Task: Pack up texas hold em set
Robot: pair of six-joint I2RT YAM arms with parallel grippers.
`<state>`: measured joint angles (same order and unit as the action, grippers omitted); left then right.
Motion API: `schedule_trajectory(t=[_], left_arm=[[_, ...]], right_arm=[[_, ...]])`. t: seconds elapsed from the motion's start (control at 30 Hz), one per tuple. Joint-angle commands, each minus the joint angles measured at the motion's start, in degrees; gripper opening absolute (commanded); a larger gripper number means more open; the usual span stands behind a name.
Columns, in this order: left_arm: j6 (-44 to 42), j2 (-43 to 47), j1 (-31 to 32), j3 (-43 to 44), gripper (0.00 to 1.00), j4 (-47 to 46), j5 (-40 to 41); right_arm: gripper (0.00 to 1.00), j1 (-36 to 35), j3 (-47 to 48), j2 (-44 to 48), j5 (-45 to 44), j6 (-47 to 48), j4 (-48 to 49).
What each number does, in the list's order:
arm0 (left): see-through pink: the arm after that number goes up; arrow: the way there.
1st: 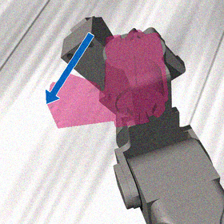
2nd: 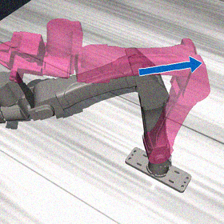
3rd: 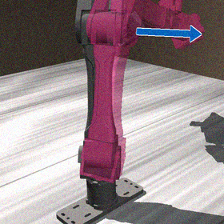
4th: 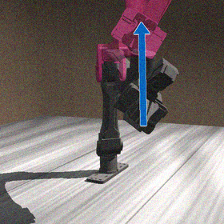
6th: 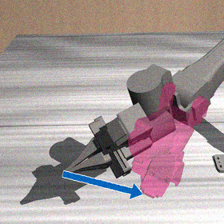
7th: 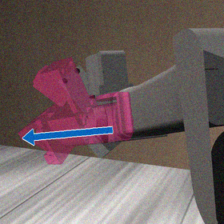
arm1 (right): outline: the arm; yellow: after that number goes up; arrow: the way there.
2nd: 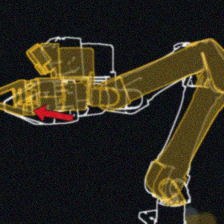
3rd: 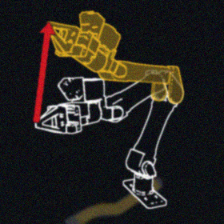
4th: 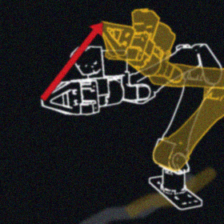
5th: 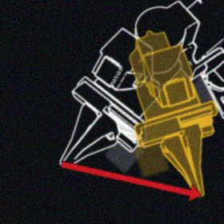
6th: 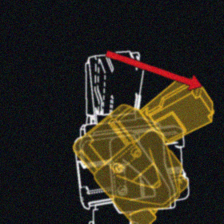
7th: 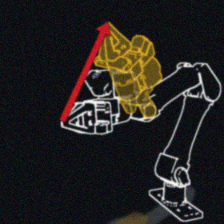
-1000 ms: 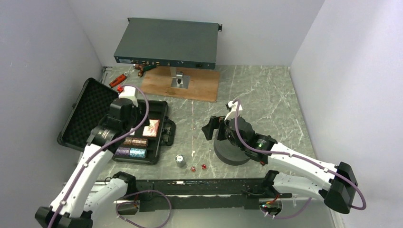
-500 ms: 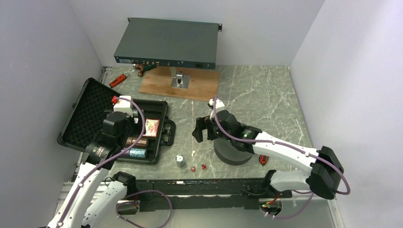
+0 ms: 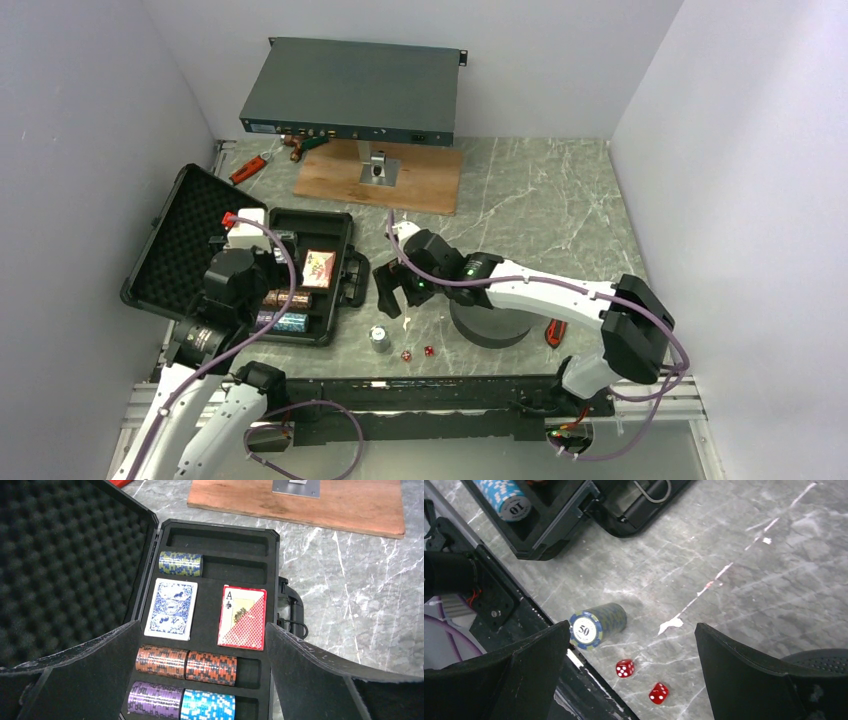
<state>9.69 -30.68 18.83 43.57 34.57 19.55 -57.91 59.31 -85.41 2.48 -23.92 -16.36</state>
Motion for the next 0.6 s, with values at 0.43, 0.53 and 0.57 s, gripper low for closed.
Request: schedule_trajectory(t=[0.43, 0.53, 0.57], left_arm=[[-0.8, 1.7, 0.0, -0.2, 1.0, -2.4, -0.7], [-0.9, 1.9, 0.0, -0.2, 1.0, -2.3, -0.7], [-0.8, 2.0, 0.0, -0.2, 1.0, -2.3, -0.4]], right_arm=[[1.0, -9.4, 10.0, -6.5, -7.7, -1.2, -7.1], [1.0, -10.5, 10.5, -6.9, -9.1, -1.4, -8.4], [1.0, -10.8, 10.6, -7.0, -9.8, -1.5, -8.8]])
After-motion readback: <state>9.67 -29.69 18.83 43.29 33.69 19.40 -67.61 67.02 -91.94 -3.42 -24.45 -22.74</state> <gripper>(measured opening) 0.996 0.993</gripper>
